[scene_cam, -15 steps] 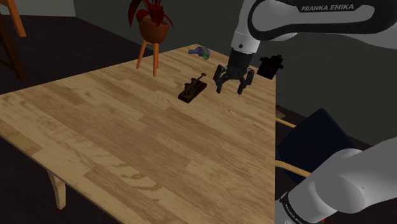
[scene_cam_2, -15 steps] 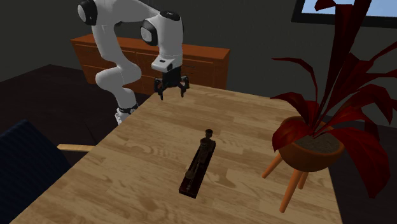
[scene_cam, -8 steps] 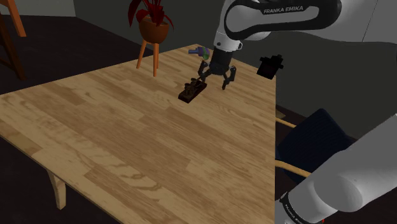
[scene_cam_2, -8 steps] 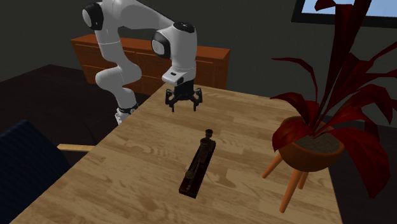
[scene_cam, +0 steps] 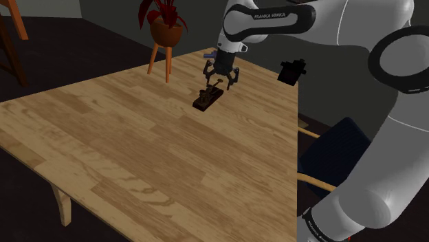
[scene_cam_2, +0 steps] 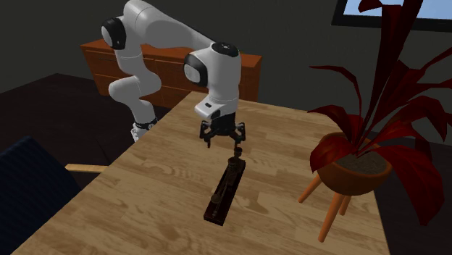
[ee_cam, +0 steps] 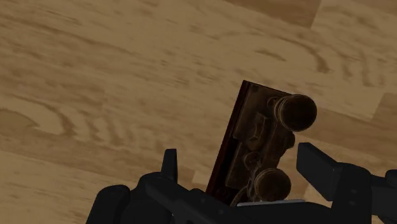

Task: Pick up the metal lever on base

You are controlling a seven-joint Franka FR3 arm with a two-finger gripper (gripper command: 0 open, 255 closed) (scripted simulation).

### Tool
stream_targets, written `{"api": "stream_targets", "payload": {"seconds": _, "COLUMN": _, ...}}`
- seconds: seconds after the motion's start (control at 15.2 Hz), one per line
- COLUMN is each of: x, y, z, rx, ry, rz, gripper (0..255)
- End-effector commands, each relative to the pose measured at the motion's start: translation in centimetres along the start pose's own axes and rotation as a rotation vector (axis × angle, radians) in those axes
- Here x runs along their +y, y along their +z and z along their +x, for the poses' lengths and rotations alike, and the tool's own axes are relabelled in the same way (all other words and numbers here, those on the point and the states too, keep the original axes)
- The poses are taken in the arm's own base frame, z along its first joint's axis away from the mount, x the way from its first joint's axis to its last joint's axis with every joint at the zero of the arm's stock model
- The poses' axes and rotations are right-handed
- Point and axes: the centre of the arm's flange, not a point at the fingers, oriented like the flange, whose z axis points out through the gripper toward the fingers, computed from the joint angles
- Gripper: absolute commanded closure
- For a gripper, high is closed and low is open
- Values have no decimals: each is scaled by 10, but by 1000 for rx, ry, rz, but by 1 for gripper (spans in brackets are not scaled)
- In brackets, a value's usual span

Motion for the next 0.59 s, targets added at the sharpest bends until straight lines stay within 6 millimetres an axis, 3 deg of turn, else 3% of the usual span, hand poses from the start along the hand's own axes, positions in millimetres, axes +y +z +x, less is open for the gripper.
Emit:
{"api": "stream_targets", "payload": {"seconds": 0.0, "x": -11, "y": 6, "z": 21, "rx": 5, "ry": 51, "rz": 5, "gripper": 0}}
{"api": "stream_targets", "payload": {"seconds": 0.26, "x": -28, "y": 15, "z": 67, "rx": 12, "ry": 145, "rz": 14, "gripper": 0}}
{"api": "stream_targets", "payload": {"seconds": 0.53, "x": -29, "y": 36, "z": 67, "rx": 12, "ry": 145, "rz": 14, "gripper": 0}}
